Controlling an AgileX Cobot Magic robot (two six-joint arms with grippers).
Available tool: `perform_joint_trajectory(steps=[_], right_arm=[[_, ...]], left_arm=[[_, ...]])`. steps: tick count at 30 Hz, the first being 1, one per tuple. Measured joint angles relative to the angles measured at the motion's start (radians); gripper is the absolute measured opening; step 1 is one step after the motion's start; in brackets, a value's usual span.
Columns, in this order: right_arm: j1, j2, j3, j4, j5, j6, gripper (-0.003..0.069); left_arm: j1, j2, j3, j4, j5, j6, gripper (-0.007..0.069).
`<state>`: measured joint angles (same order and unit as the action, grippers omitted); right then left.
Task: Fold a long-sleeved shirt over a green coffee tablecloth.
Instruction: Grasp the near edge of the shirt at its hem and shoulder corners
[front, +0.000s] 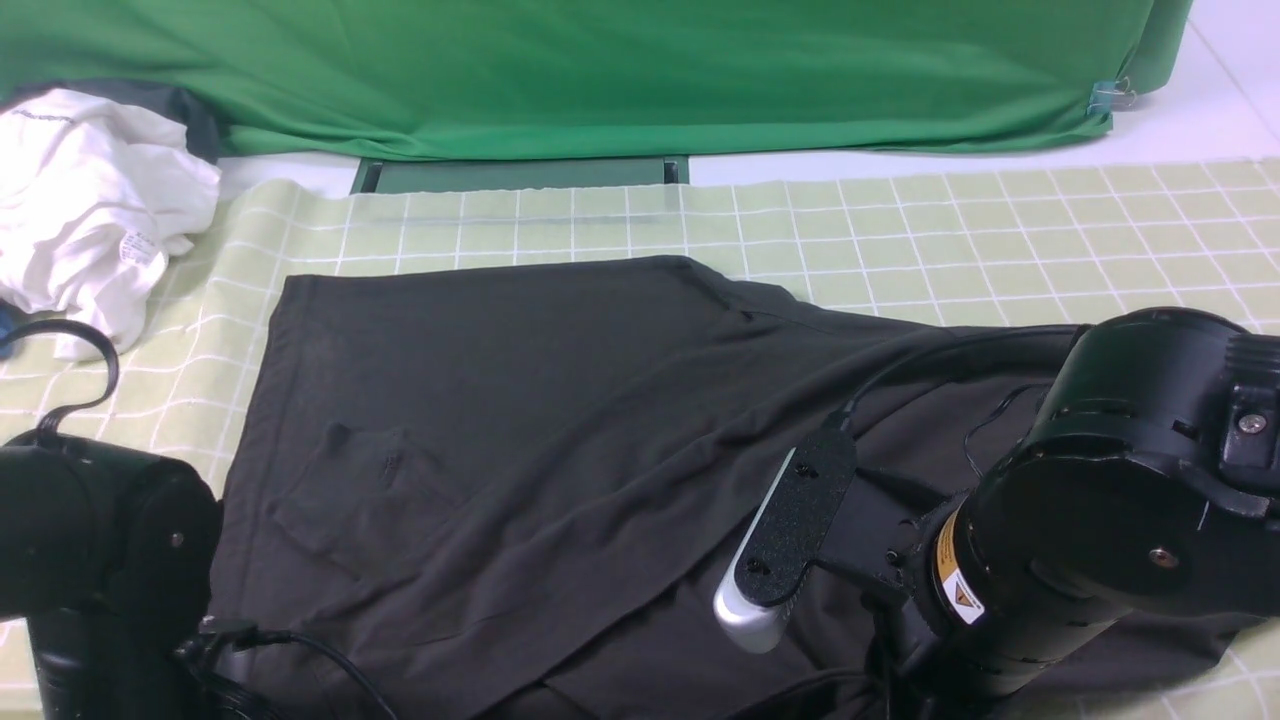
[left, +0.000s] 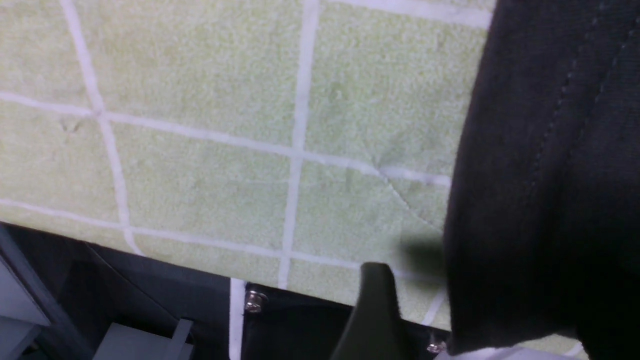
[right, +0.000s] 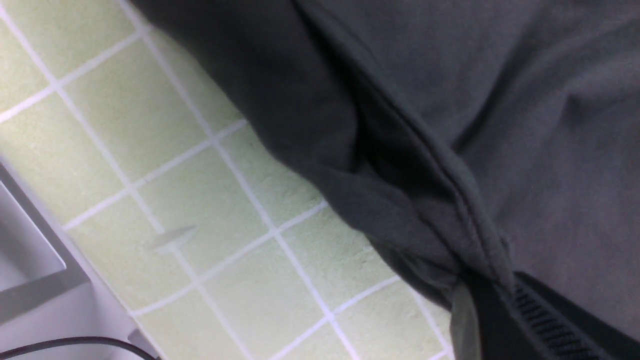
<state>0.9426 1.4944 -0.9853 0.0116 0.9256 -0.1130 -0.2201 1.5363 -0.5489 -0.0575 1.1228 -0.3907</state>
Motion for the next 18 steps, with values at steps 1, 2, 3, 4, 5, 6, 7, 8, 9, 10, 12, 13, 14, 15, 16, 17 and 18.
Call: perform_joint_trajectory(steps=[1, 2, 3, 4, 5, 6, 7, 8, 9, 10, 12, 13, 14, 15, 16, 17, 18], right_arm=[[0.0, 0.0, 0.0, 0.0, 0.0, 0.0, 0.0018], [0.0, 0.0, 0.0, 0.0, 0.0, -0.001, 0.0018], [0.0, 0.0, 0.0, 0.0, -0.001, -0.001, 0.0018], [0.0, 0.0, 0.0, 0.0, -0.001, -0.001, 0.0018], [0.0, 0.0, 0.0, 0.0, -0.001, -0.001, 0.0018], [0.0, 0.0, 0.0, 0.0, -0.001, -0.001, 0.0018], [0.0, 0.0, 0.0, 0.0, -0.001, -0.001, 0.0018], [0.0, 0.0, 0.0, 0.0, -0.001, -0.001, 0.0018], [0.0, 0.0, 0.0, 0.0, -0.001, -0.001, 0.0018], [0.0, 0.0, 0.0, 0.0, -0.001, -0.001, 0.0018], [0.0, 0.0, 0.0, 0.0, -0.001, -0.001, 0.0018], [0.0, 0.0, 0.0, 0.0, -0.001, -0.001, 0.0018], [0.0, -0.001, 0.0, 0.0, -0.001, -0.001, 0.0018], [0.0, -0.004, 0.0, 0.0, -0.001, -0.001, 0.0018], [0.0, -0.01, 0.0, 0.0, -0.004, -0.001, 0.0018], [0.0, -0.017, 0.0, 0.0, -0.006, -0.002, 0.0018], [0.0, -0.029, 0.0, 0.0, -0.007, -0.003, 0.0018]], left_arm=[[0.0, 0.003, 0.0, -0.01, -0.002, 0.0, 0.0468], [0.0, 0.008, 0.0, -0.025, -0.005, 0.0, 0.04], [0.0, 0.013, 0.0, -0.035, -0.008, 0.0, 0.0352], [0.0, 0.016, 0.0, -0.041, -0.011, 0.0, 0.0312], [0.0, 0.017, 0.001, -0.048, -0.014, 0.0, 0.0269], [0.0, 0.019, 0.003, -0.063, -0.024, 0.0, 0.0135], [0.0, 0.019, 0.003, -0.067, -0.028, 0.0, 0.0084], [0.0, 0.019, 0.004, -0.066, -0.028, 0.0, 0.0063], [0.0, 0.019, 0.004, -0.063, -0.024, 0.0, 0.0036], [0.0, 0.016, 0.004, -0.058, -0.023, 0.0, 0.0023], [0.0, 0.003, 0.008, -0.049, -0.02, 0.0, 0.0013], [0.0, -0.016, 0.013, -0.039, -0.017, 0.0, 0.0013], [0.0, -0.033, 0.013, -0.022, -0.011, 0.0, 0.0013], [0.0, -0.061, 0.012, -0.012, -0.002, 0.0, 0.0013], [0.0, -0.096, 0.007, 0.002, 0.009, 0.0, 0.0013], [0.0, -0.127, -0.001, 0.007, 0.025, 0.0, 0.0013], [0.0, -0.166, -0.016, 0.013, 0.041, -0.002, 0.0013]])
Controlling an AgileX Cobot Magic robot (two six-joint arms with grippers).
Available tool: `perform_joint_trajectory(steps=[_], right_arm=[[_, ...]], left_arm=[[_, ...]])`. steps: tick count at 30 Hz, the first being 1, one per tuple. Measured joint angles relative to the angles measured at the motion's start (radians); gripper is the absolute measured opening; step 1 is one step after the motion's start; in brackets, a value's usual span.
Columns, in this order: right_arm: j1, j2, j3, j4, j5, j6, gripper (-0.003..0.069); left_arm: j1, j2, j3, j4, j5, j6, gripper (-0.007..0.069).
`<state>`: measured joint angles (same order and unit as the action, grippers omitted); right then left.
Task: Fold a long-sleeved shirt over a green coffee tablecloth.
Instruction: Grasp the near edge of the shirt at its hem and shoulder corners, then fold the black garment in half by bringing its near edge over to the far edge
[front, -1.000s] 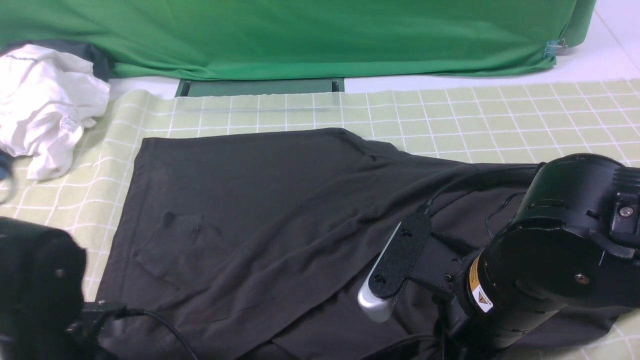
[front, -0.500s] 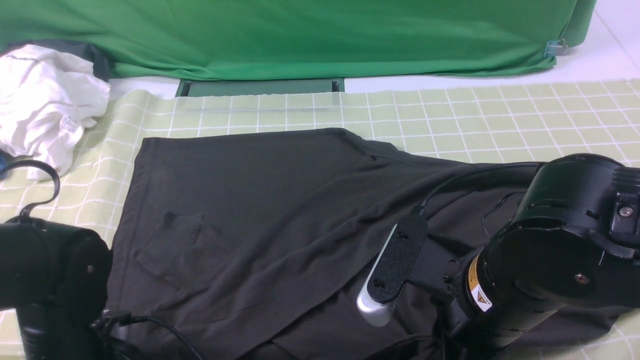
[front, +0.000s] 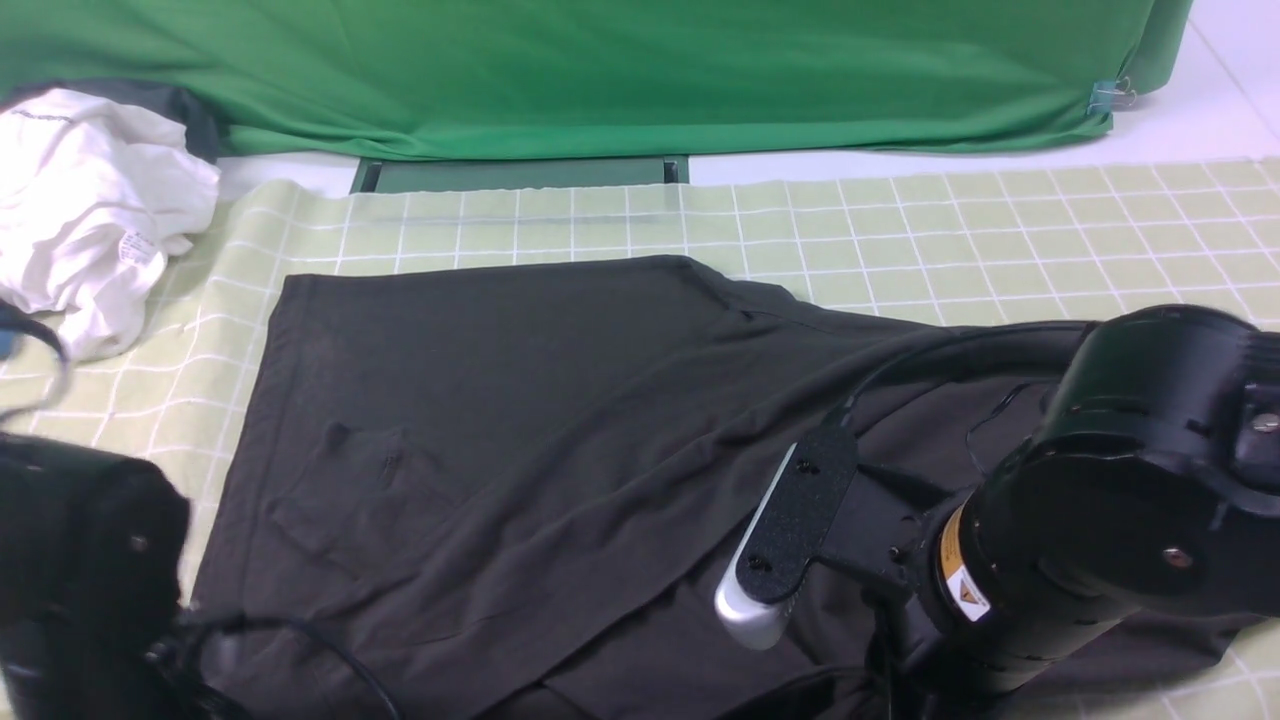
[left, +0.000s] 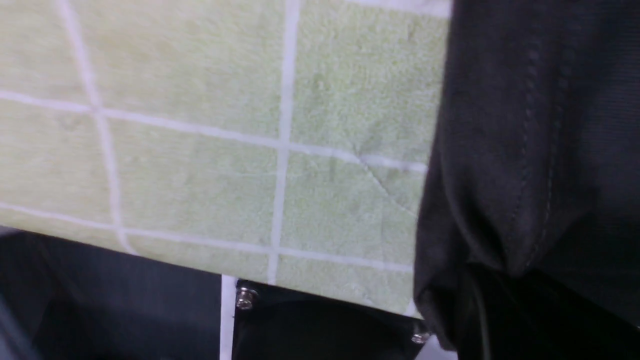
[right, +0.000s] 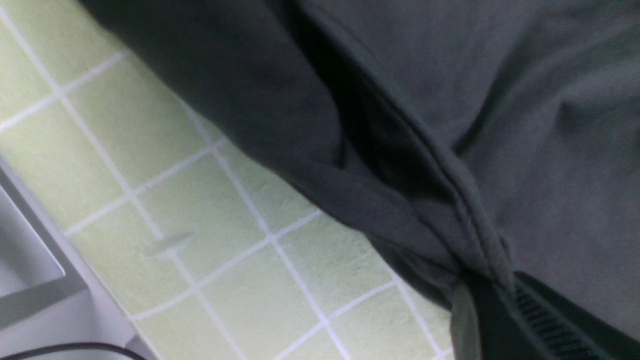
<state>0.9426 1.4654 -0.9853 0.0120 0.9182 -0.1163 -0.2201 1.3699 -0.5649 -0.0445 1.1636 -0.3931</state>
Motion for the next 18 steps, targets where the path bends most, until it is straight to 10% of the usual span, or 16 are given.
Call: perform_joint_trajectory(steps=[18], right_arm=[[-0.025, -0.054, -0.163, -0.081, 0.021, -0.026, 0.0018]], left_arm=[[0.0, -0.165, -0.389, 0.109, 0.053, -0.004, 0.0013]])
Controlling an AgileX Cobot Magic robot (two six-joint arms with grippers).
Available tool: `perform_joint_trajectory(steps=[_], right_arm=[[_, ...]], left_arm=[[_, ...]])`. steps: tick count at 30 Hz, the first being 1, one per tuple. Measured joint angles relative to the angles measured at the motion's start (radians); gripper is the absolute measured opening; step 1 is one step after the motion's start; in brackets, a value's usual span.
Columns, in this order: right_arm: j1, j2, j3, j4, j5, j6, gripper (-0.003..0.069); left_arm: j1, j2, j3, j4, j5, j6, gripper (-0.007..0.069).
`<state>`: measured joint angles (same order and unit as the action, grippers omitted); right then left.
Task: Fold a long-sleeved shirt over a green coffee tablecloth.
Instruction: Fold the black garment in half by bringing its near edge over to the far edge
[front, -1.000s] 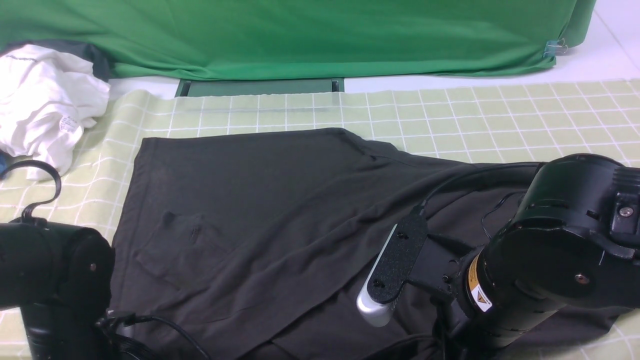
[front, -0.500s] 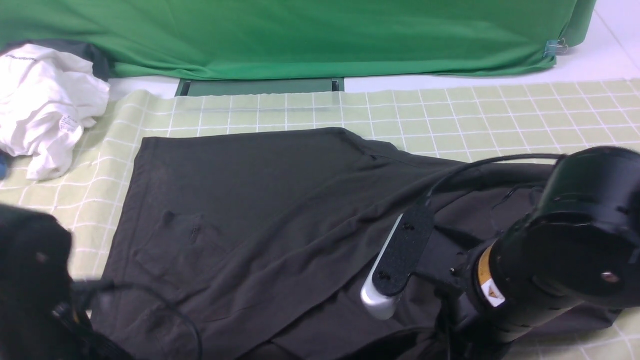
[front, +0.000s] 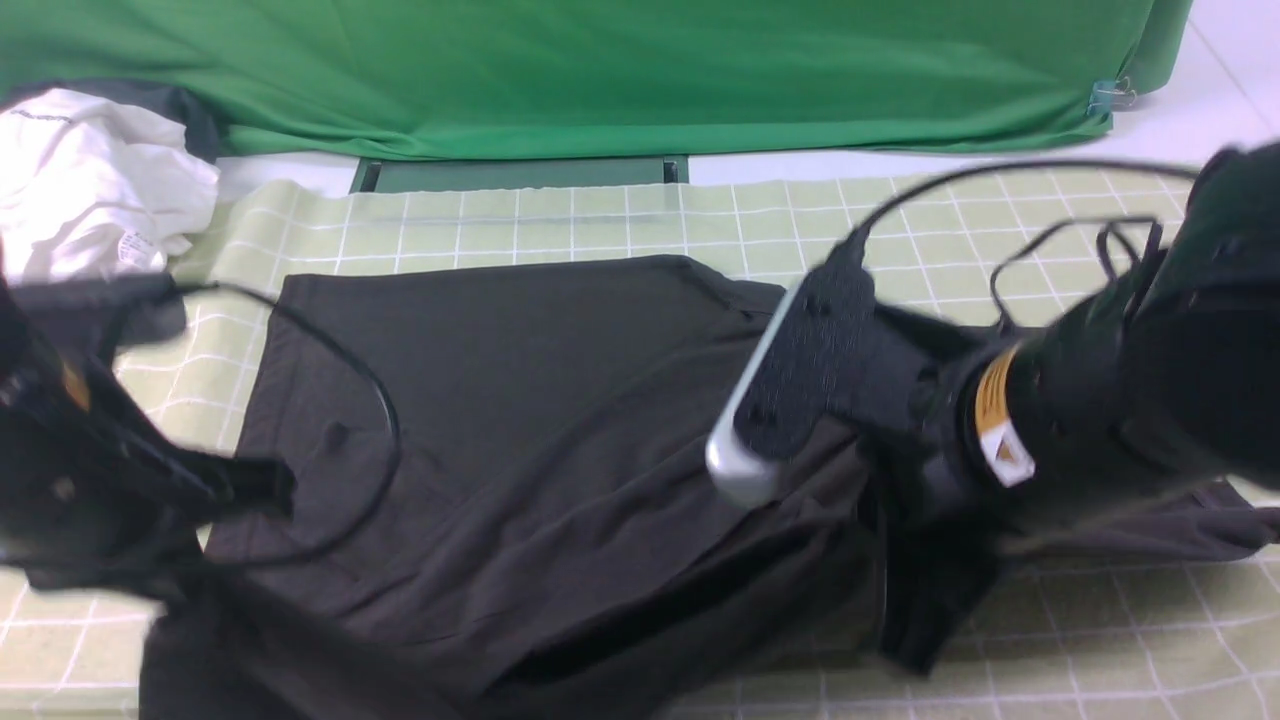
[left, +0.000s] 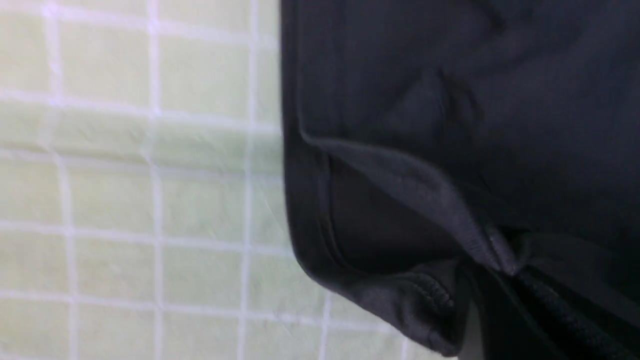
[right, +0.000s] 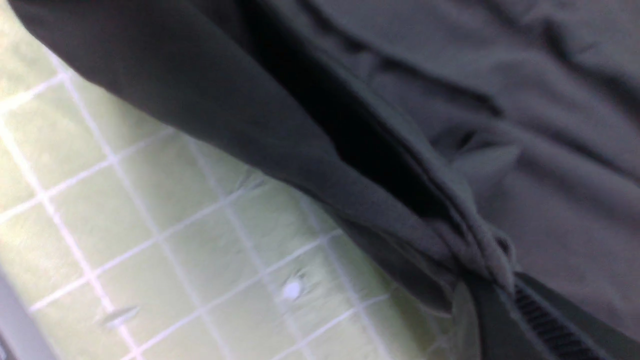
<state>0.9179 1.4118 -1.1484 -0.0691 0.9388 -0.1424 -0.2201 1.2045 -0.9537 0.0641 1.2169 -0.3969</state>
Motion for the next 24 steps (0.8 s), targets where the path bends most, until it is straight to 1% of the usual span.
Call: perform_joint_trajectory(steps=[5, 6, 7, 12, 16, 19, 24], right_arm=[[-0.087, 0.001, -0.06, -0.009, -0.008, -0.025, 0.0018], [-0.115, 0.003, -0.075, -0.01, -0.012, -0.035, 0.0018], [-0.128, 0.004, -0.081, -0.01, -0.012, -0.042, 0.0018], [-0.225, 0.051, -0.129, -0.01, -0.06, -0.081, 0.0018], [-0.311, 0.143, -0.182, -0.01, -0.125, -0.109, 0.0018], [-0.344, 0.198, -0.221, -0.009, -0.149, -0.12, 0.0018], [-0.406, 0.369, -0.344, -0.011, -0.173, -0.144, 0.0018]], left_arm=[[0.05, 0.039, -0.132, 0.019, -0.005, 0.005, 0.0013], [0.08, 0.06, -0.164, 0.021, -0.017, 0.01, 0.0013], [0.088, 0.071, -0.178, 0.021, -0.022, 0.013, 0.0013], [0.181, 0.181, -0.264, -0.004, -0.108, 0.046, 0.0013], [0.234, 0.299, -0.333, -0.019, -0.184, 0.056, 0.0013], [0.254, 0.364, -0.376, -0.021, -0.211, 0.057, 0.0013], [0.278, 0.544, -0.496, -0.017, -0.251, 0.057, 0.0013]])
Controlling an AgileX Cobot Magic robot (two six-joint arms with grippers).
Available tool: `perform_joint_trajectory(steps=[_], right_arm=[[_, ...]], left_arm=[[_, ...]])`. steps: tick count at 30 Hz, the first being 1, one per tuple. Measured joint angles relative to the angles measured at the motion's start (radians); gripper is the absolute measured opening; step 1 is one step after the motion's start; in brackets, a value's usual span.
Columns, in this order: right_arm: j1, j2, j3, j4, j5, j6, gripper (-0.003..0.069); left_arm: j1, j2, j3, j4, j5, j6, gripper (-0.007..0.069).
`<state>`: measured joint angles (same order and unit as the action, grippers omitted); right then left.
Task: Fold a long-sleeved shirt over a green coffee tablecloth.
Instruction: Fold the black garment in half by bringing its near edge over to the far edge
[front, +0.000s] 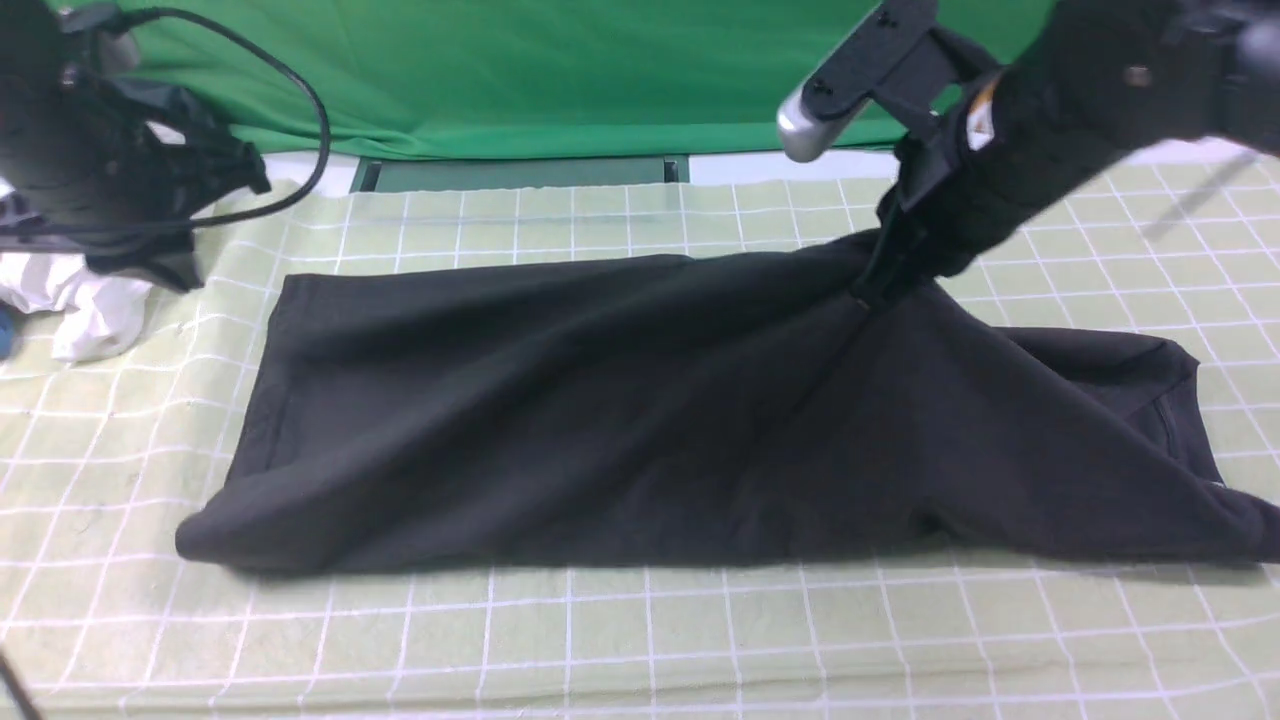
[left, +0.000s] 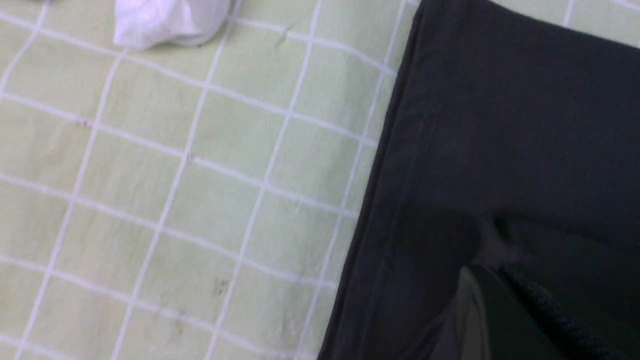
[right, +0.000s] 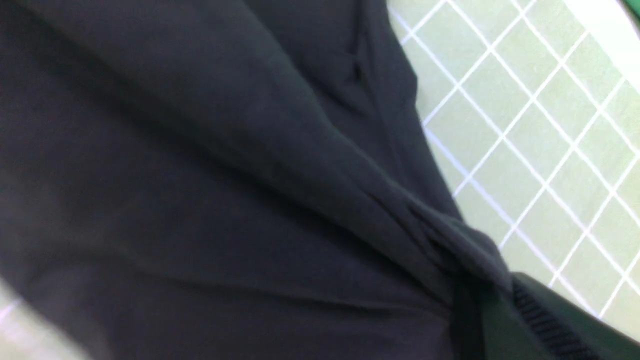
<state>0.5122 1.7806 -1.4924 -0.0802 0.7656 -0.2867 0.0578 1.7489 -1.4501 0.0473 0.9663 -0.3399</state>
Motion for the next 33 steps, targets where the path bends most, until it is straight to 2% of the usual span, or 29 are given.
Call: perform_joint_trajectory(steps=[9, 12, 18, 21, 24, 25, 27, 30, 33], right_arm=[[-0.029, 0.221, -0.172, -0.006, -0.012, -0.01, 0.0018], [-0.03, 0.253, -0.183, -0.006, -0.002, -0.002, 0.0019], [-0.031, 0.253, -0.188, 0.001, 0.012, 0.016, 0.0021], [-0.031, 0.253, -0.189, 0.022, 0.032, 0.016, 0.0021], [-0.031, 0.253, -0.189, 0.033, 0.048, 0.017, 0.0021], [-0.031, 0.253, -0.189, 0.034, 0.05, 0.017, 0.0021], [-0.031, 0.253, -0.189, 0.036, 0.059, 0.017, 0.0021], [-0.031, 0.253, -0.189, 0.037, 0.063, 0.017, 0.0021], [-0.031, 0.253, -0.189, 0.04, 0.063, 0.017, 0.0021]], left_arm=[[0.0, 0.2, -0.15, -0.047, 0.001, 0.056, 0.0013], [0.0, 0.239, -0.154, -0.111, 0.038, 0.178, 0.0013], [-0.024, 0.281, -0.154, -0.153, 0.052, 0.321, 0.0044], [-0.065, 0.295, -0.154, -0.107, 0.051, 0.367, 0.0116], [-0.118, 0.311, -0.154, -0.047, 0.025, 0.376, 0.0262], [-0.123, 0.311, -0.154, -0.047, 0.023, 0.376, 0.0282], [-0.142, 0.321, -0.154, -0.024, 0.01, 0.376, 0.0402], [-0.148, 0.334, -0.155, -0.024, 0.0, 0.373, 0.0514], [-0.148, 0.359, -0.156, -0.037, 0.004, 0.37, 0.0575]])
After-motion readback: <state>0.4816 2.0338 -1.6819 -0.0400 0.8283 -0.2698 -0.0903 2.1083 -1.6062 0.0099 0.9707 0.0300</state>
